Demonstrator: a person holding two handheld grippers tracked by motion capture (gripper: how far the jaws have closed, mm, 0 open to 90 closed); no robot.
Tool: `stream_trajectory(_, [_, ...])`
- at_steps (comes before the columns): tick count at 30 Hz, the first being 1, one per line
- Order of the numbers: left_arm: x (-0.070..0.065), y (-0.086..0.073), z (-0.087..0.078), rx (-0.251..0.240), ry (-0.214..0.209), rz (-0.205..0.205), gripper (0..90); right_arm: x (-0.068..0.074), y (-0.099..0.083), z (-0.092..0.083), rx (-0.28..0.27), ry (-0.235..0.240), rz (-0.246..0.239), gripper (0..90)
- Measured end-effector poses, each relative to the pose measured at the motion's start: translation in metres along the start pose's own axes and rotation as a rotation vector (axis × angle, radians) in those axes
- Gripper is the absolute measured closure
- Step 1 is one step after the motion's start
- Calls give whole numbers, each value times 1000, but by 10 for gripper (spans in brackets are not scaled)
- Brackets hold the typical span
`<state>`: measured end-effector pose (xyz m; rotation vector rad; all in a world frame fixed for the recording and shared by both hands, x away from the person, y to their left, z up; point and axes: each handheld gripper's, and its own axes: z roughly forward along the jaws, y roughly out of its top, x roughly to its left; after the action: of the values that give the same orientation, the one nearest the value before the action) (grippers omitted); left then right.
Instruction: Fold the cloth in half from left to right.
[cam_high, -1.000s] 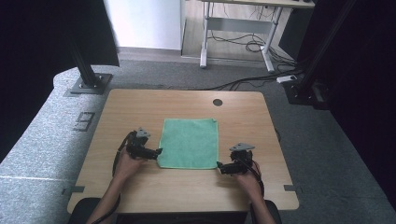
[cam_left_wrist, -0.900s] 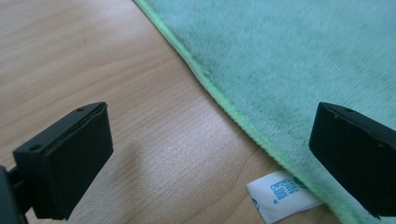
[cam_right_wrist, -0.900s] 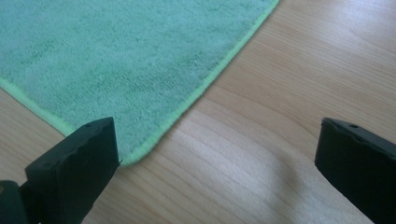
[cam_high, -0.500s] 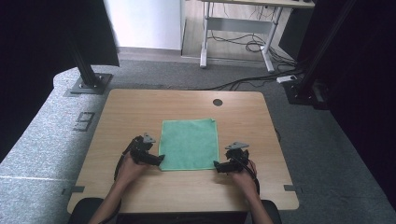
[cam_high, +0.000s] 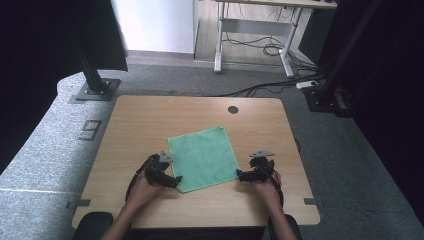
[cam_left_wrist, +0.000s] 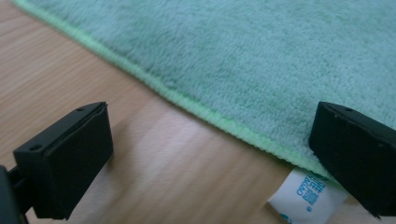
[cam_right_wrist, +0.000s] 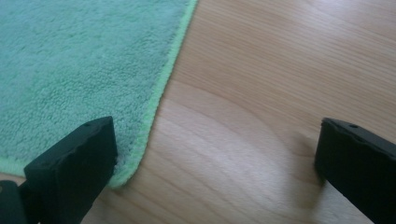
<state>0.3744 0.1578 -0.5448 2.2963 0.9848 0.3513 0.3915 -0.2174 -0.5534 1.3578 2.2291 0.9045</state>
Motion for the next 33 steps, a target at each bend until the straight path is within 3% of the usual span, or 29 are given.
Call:
stream_trajectory(5, [-5, 1, 1, 1, -13, 13, 0, -7, -1, 0, -2, -4, 10, 0])
stream_trajectory(8, [-3, 2, -2, -9, 12, 25, 0, -6, 0, -2, 5, 3, -6, 0])
stream_trajectory(17, [16, 5, -12, -51, 24, -31, 0, 0, 3, -5, 10, 34, -26, 2])
stream_trajectory(20, [26, 8, -11, -54, 43, -46, 0, 2, 2, -2, 28, 30, -23, 7])
stream_trajectory(21, [36, 11, -10, -57, 62, -66, 0, 2, 2, -2, 29, 28, -27, 7])
stream_trajectory(23, [39, 12, -10, -58, 66, -74, 0, 2, 2, -2, 28, 28, -29, 7])
stream_trajectory(26, [59, 18, -7, -70, 87, -126, 0, 2, 1, -1, 23, 29, -26, 0])
stream_trajectory(33, [83, 32, 2, -83, 130, -156, 0, 1, 0, -1, 8, 30, -28, 0])
